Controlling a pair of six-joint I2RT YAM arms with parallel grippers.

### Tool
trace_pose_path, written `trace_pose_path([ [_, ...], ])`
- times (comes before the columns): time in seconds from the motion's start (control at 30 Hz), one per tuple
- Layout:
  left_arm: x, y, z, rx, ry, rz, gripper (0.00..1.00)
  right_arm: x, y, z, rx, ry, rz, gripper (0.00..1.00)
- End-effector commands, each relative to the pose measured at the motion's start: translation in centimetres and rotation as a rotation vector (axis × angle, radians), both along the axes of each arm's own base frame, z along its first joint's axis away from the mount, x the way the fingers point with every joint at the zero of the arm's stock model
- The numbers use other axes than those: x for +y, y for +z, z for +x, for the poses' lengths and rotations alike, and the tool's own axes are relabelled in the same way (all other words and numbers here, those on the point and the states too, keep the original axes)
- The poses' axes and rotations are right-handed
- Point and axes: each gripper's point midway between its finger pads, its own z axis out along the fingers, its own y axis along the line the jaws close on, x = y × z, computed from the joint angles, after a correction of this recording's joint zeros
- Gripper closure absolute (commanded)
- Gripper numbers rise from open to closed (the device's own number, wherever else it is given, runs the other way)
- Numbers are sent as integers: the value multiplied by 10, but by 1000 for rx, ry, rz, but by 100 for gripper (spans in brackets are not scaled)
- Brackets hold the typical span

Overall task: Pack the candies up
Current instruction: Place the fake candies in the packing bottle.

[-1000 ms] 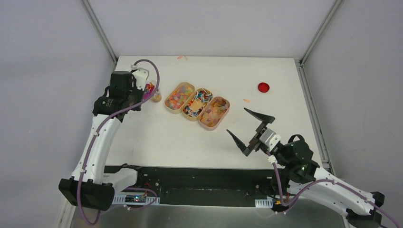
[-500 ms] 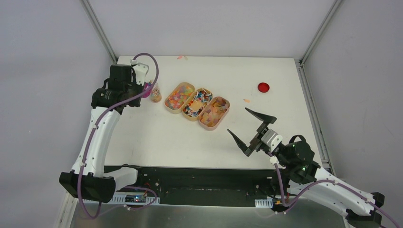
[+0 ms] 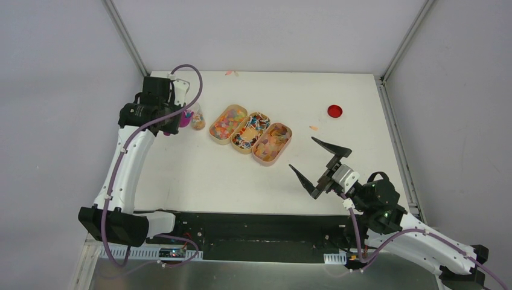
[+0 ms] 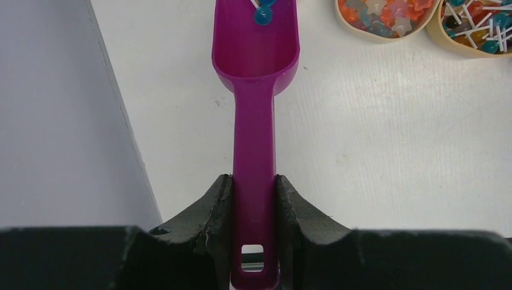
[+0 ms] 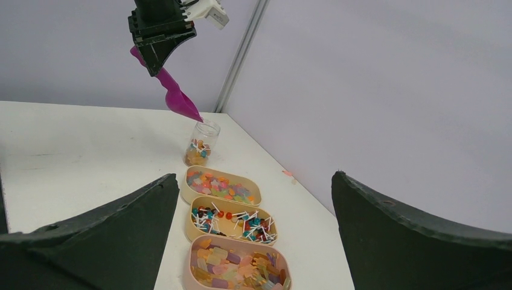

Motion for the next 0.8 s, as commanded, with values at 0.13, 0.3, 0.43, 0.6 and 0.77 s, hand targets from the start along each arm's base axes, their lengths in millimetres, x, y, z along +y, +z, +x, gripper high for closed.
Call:
trace_pose_path([
  [0.13, 6, 14, 15, 8, 48, 19, 100, -2, 10, -3, -10, 8, 47, 0],
  [0.3, 4, 22, 19, 28, 48, 8, 100, -5, 9, -2, -9, -3, 54, 0],
  [0.43, 6, 24, 21, 39, 64, 22, 100, -4, 9, -2, -11, -3, 56, 0],
  [0.6, 7, 19, 21, 62, 67, 31, 100, 0, 6, -1, -7, 3, 42, 0],
  [0.77, 6, 24, 24, 54, 63, 35, 100, 0, 5, 1, -6, -6, 40, 0],
])
